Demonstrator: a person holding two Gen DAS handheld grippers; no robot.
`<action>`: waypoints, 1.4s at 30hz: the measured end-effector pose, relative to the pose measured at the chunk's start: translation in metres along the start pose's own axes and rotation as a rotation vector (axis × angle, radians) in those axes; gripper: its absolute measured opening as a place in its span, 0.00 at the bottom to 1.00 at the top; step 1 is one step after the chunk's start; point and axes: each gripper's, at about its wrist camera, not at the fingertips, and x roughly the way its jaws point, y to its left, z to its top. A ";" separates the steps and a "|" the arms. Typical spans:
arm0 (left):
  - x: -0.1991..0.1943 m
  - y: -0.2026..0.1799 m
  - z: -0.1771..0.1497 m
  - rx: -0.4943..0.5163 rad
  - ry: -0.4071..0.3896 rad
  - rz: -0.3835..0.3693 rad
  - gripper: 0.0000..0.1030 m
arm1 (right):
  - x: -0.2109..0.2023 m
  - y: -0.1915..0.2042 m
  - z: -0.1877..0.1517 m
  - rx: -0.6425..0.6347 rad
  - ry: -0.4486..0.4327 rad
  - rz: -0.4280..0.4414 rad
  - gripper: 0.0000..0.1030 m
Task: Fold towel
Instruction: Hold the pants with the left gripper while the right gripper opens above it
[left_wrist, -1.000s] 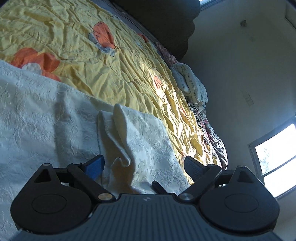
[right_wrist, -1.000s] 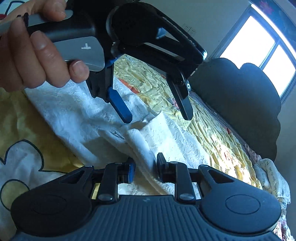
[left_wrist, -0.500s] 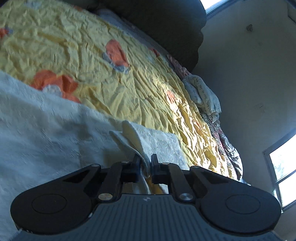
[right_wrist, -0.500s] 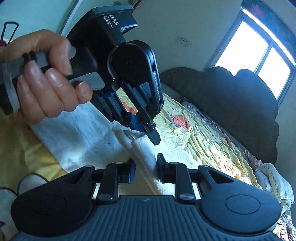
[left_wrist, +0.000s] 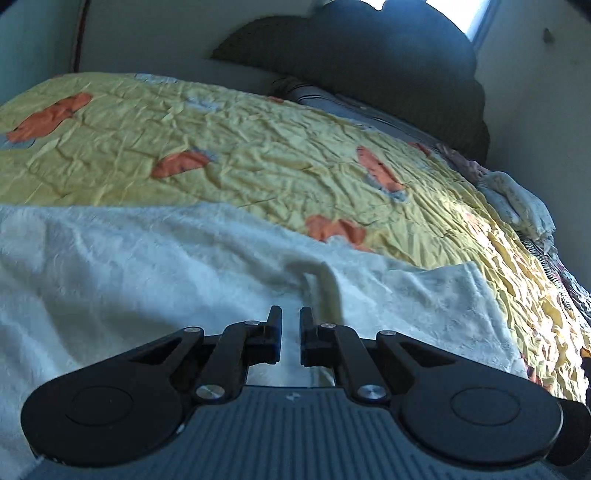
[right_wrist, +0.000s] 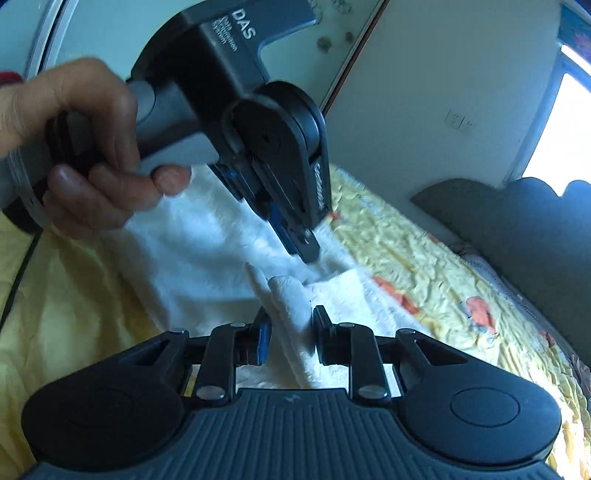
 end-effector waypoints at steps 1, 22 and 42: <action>-0.001 0.006 0.000 -0.028 0.007 -0.008 0.14 | 0.002 0.003 0.000 -0.002 0.008 -0.010 0.26; -0.025 0.001 -0.001 -0.250 0.236 -0.341 0.49 | -0.025 0.011 -0.005 -0.141 0.014 -0.220 0.68; -0.003 0.018 -0.013 -0.432 0.352 -0.395 0.60 | -0.003 -0.006 -0.006 0.018 0.013 -0.141 0.15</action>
